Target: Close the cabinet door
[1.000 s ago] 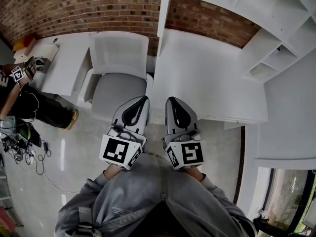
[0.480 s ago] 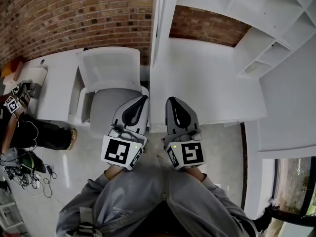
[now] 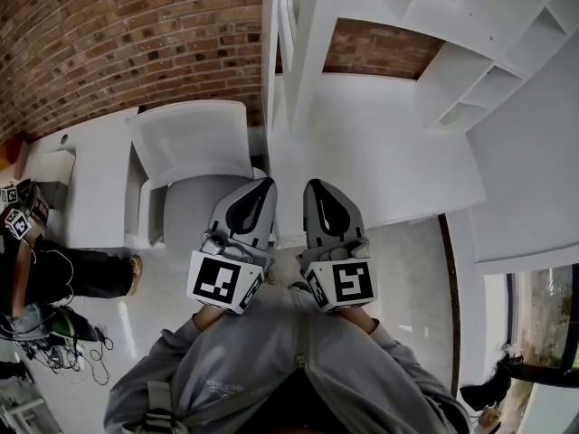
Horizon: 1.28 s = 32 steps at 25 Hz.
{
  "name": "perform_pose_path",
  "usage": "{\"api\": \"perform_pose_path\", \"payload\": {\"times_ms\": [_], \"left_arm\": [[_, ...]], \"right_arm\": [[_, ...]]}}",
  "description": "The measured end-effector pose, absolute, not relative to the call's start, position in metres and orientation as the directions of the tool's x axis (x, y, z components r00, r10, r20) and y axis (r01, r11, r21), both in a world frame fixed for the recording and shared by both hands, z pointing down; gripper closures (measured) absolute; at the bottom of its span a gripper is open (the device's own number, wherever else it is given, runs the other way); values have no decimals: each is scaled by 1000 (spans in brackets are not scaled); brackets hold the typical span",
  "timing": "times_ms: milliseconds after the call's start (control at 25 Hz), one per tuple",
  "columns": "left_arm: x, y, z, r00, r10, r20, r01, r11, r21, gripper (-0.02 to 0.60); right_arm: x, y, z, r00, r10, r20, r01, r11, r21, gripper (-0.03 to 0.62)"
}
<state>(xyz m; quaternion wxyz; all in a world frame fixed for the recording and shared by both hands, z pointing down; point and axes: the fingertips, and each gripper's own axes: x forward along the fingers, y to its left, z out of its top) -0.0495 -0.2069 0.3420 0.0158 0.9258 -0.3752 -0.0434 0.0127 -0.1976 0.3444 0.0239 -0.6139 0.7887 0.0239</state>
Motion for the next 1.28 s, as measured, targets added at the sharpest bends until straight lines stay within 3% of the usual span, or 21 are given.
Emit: {"api": "perform_pose_path", "payload": {"times_ms": [520, 1280], "left_arm": [[-53, -211, 318, 698, -707, -111, -707, -705, 47, 575], [-50, -204, 245, 679, -689, -252, -724, -686, -76, 575]], "right_arm": [[16, -205, 315, -277, -957, -91, -961, 273, 54, 568], [20, -195, 228, -335, -909, -250, -939, 300, 169, 568]]}}
